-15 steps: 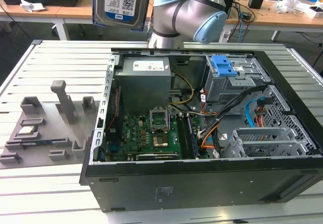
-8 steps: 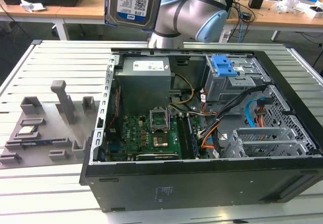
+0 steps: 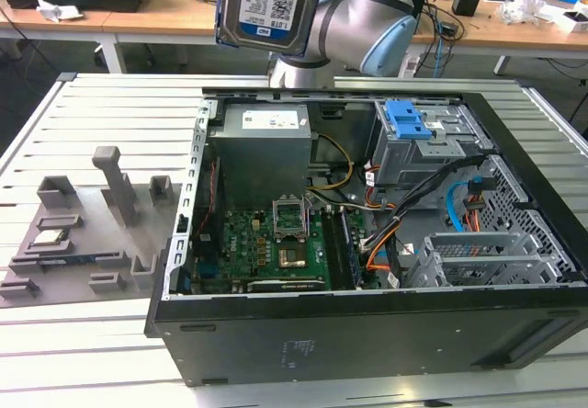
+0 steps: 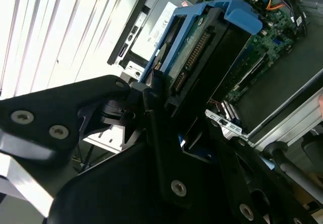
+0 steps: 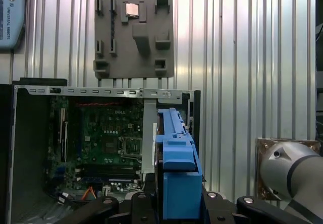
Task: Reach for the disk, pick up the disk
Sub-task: 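Pick up the disk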
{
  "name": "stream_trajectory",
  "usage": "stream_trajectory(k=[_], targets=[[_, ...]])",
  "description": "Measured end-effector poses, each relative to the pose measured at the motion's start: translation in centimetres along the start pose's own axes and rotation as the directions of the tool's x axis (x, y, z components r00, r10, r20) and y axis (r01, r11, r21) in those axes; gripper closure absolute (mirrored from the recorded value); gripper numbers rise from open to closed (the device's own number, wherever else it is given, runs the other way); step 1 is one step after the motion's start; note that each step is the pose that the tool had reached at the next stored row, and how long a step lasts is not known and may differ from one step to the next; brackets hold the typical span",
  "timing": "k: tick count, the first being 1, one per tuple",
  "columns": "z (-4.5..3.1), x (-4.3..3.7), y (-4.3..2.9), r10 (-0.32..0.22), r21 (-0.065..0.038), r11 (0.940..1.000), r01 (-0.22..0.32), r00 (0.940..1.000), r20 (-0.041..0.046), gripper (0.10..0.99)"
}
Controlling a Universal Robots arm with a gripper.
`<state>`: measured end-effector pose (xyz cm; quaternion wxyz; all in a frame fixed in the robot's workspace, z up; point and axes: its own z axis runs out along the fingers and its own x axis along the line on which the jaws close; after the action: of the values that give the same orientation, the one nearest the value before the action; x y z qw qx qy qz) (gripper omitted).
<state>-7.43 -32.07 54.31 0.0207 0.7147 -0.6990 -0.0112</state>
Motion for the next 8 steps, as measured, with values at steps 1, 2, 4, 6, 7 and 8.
stream_trajectory(k=[1,2,4,6,7,8], targets=[[-0.03,0.01,-0.68,0.0,0.0,1.0,0.0,1.0,0.0001,0.725],[-0.05,0.02,-1.09,0.0,0.0,1.0,0.0,1.0,0.0,0.725],[-0.07,0.03,-1.61,0.0,0.0,1.0,0.0,1.0,0.0,0.725],[-0.1,0.04,-2.21,0.0,0.0,1.0,0.0,1.0,0.0,0.725],[-0.12,0.04,-2.66,0.0,0.0,1.0,0.0,1.0,0.0,0.725],[-0.13,0.05,-2.91,0.0,0.0,1.0,0.0,1.0,0.0,0.725]])
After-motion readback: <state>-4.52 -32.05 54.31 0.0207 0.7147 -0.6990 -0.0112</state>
